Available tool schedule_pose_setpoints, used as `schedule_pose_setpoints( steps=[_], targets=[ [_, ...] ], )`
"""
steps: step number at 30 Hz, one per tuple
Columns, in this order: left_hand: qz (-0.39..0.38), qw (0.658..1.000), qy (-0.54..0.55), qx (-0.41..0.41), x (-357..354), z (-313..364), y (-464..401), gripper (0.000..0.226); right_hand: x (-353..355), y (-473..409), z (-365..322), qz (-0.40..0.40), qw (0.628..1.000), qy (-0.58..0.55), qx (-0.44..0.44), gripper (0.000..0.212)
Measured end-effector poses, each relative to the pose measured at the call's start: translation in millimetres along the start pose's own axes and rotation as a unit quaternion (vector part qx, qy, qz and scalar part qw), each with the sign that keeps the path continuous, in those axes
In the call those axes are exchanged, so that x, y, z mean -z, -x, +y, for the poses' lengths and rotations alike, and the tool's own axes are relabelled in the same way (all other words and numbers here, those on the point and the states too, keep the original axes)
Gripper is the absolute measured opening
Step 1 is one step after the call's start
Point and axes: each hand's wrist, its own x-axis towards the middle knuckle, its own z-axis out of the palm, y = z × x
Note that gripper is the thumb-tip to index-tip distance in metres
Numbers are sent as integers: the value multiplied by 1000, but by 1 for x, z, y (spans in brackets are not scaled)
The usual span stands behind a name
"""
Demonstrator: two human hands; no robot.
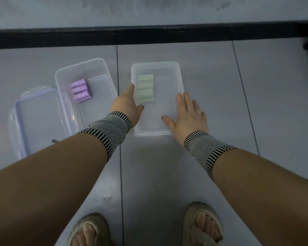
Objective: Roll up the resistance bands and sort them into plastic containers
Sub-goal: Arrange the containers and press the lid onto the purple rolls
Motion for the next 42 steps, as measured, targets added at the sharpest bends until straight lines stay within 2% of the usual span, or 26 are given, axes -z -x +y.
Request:
schedule_pose_setpoints(
  steps=[7, 20, 23, 26, 31, 34, 38, 42],
  targets=[
    [-3, 1000, 9, 8, 2, -4, -4, 62, 2, -2, 1, 5, 1000, -21, -3, 85],
    [-3, 1000, 3, 20, 4, -3, -14, 63, 3, -6, 1, 9, 999, -36, 12, 85],
    [-16, 998, -55, 6, 6, 3, -9, 61, 3, -9, 0, -4, 1000, -7, 16, 84],
    [24, 995, -89, -33, 0, 12, 2, 72, 3, -9, 0, -18, 999, 33, 16, 84],
    [32, 966, -214, -143, -12, 9, 0, 71, 15, -19, -3, 40, 999, 19, 30, 78],
    [11, 956, -262, -134, -21, 1, -5, 74, 23, -37, -5, 47, 998, 21, 33, 73],
    [4, 955, -264, -137, -28, -5, -4, 73, 17, -48, -2, 14, 1000, -8, 12, 75],
    [2, 956, -262, -134, -26, -5, -5, 74, 13, -52, -2, 25, 998, -43, 24, 77]
  ],
)
